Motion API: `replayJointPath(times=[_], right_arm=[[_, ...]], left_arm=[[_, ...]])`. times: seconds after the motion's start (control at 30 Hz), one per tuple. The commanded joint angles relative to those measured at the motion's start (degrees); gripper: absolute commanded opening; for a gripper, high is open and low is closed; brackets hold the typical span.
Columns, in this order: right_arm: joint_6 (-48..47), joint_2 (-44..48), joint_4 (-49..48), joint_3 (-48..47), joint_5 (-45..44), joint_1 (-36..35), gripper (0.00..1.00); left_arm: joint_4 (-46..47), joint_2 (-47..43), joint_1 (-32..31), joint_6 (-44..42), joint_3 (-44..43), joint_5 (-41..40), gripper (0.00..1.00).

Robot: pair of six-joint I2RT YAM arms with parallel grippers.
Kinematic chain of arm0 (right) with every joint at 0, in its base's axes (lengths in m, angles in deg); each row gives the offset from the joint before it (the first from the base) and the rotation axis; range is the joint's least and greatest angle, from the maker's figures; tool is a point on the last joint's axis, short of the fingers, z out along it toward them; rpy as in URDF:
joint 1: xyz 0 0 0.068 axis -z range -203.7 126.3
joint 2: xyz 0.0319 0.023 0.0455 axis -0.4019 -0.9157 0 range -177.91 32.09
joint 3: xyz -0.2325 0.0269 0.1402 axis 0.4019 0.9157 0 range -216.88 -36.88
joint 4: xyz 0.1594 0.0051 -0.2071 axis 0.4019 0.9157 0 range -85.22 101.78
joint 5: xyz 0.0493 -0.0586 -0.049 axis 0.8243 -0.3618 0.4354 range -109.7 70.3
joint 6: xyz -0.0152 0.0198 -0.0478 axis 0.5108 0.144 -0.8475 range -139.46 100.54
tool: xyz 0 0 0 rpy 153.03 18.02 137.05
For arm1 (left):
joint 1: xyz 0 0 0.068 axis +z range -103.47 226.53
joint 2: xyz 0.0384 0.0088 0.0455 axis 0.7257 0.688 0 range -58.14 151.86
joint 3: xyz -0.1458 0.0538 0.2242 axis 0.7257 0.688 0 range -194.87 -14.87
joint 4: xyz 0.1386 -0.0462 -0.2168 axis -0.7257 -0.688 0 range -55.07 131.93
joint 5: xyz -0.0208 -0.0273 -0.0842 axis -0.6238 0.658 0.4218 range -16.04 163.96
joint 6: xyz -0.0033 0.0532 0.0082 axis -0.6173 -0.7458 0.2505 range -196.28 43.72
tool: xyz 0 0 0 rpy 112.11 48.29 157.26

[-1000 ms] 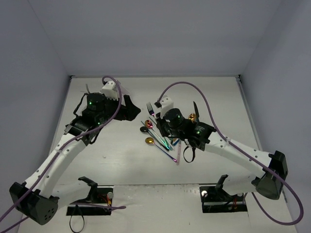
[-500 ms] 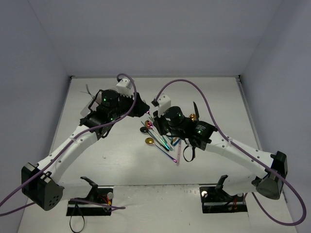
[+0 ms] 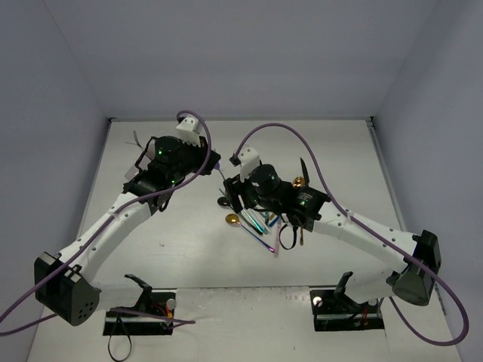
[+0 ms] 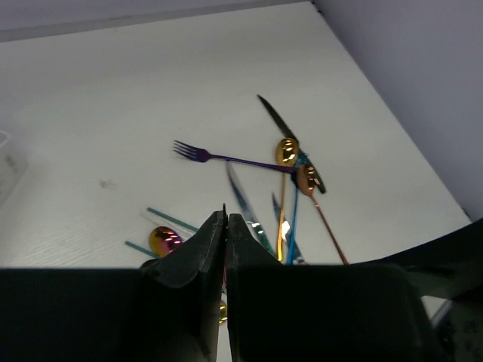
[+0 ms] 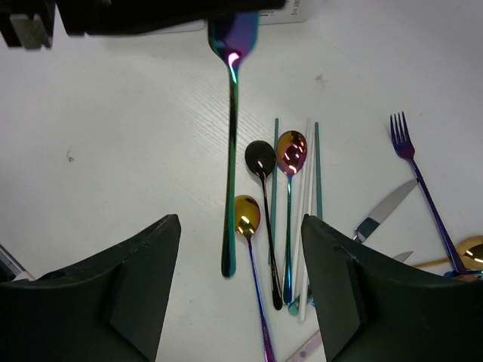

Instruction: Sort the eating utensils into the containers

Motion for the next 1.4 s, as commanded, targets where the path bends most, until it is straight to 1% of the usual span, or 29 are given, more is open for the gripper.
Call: replayJointPath(times=[0.0,0.07,0.13,0.2,0.33,0.4,0.47,0.63,0.8,0.97,1.0,1.07,1.13,1.17,1.23,1.3,1.37], right_arm=[[-0.84,1.07,-3.33,-1.87,-5.34,0.23,0.75],[-0.80,2.47,-3.38,0.14,-6.82,0.85,0.79],[-0.59,3.69,-3.41,1.29,-7.15,1.36,0.79],[0.01,5.12,-3.33,4.14,-7.08,3.31,0.79],[1.16,8.12,-3.36,7.78,-3.98,6.98,0.80],[1.51,9.33,-3.33,9.42,-2.74,8.65,0.80],[1.70,10.02,-3.41,10.16,-2.16,9.55,0.80],[1.69,9.72,-3.41,11.23,-2.58,10.05,0.80],[1.88,8.62,-3.50,11.71,-2.77,10.24,0.80],[1.55,7.58,-3.42,11.89,-4.20,10.58,0.80],[1.47,7.26,-3.42,11.84,-4.49,10.59,0.80],[0.57,6.60,-3.35,11.51,-5.70,10.96,0.80],[-0.51,5.42,-3.50,10.86,-6.73,11.84,0.80],[-0.82,4.33,-3.44,10.19,-6.85,12.87,0.80],[-1.41,1.41,-3.42,8.93,-5.95,15.13,0.80],[-2.37,-0.81,-3.51,7.87,-4.74,17.53,0.80],[-3.51,-4.49,-3.35,6.20,-2.18,21.39,0.79]], left_arm=[[-2.43,-1.66,6.05,-6.39,-6.84,-5.41,0.00],[-3.75,-1.52,12.11,-8.74,-8.45,-5.67,0.00],[-4.64,-1.18,16.91,-10.92,-10.76,-6.44,0.00],[-5.55,0.39,21.58,-13.63,-13.84,-8.24,0.00],[-4.98,4.63,28.08,-18.53,-19.49,-11.40,0.00],[-3.42,7.15,31.62,-19.50,-21.67,-12.47,0.00],[-1.57,10.11,33.11,-19.90,-22.87,-13.06,0.00],[0.59,16.52,34.47,-20.59,-24.57,-13.41,0.00],[7.53,21.20,34.67,-19.38,-21.72,-12.74,0.00],[8.83,24.58,34.84,-16.83,-20.67,-11.40,0.00],[8.95,24.56,34.79,-16.45,-20.17,-11.39,0.04],[9.37,24.10,34.76,-15.98,-19.28,-11.53,0.18],[9.07,23.03,34.76,-15.28,-18.77,-11.37,0.42],[8.76,21.99,34.76,-14.97,-18.52,-11.18,0.46],[8.34,19.89,34.76,-13.44,-18.04,-10.65,0.62],[6.45,16.60,34.67,-12.18,-17.88,-10.28,0.68],[3.79,13.18,34.59,-10.09,-18.32,-10.01,0.72]])
